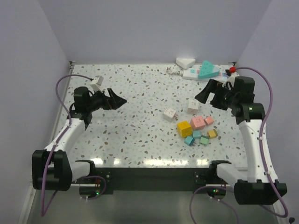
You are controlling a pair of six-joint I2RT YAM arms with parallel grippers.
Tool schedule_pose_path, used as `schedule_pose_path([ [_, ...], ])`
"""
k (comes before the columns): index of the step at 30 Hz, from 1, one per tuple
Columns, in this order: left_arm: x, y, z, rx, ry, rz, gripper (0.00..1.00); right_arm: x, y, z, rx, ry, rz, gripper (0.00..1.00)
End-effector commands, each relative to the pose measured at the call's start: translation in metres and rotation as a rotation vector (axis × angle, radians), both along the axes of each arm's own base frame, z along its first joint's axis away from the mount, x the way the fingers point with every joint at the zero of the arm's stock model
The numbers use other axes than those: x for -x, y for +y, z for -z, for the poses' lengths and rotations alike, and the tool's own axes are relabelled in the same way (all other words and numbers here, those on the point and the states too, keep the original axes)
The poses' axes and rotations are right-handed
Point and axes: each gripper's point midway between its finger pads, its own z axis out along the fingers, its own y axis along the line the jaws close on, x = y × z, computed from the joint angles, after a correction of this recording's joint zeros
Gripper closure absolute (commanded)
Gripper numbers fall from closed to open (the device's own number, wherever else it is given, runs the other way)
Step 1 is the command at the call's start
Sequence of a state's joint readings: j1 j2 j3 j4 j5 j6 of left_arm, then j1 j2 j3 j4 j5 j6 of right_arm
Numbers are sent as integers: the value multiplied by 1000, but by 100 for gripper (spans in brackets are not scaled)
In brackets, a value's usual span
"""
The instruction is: Pull the plug off the socket
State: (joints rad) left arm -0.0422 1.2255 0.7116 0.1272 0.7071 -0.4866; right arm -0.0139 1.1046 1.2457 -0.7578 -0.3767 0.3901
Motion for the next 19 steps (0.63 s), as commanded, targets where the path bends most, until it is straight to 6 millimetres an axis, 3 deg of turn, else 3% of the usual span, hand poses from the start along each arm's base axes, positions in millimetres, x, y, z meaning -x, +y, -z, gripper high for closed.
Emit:
schedule_pose_path([
  [1,-6,14,-10,-78,-63,-81,0,45,-14,5,90,28,31,2],
  [6,-5,27,-9,-127,-64,-154,0,81,-27,-10,130,-41,104,2],
  [12,-1,43,-13,-168,-85,-250,0,104,-30,-25,104,-110,165,2],
  [18,3,57,-15,-205,-96,-330,0,120,-62,-39,116,-215,396,2],
  [19,3,63,-15,-219,-99,-362,0,121,-67,-33,118,-203,432,2],
])
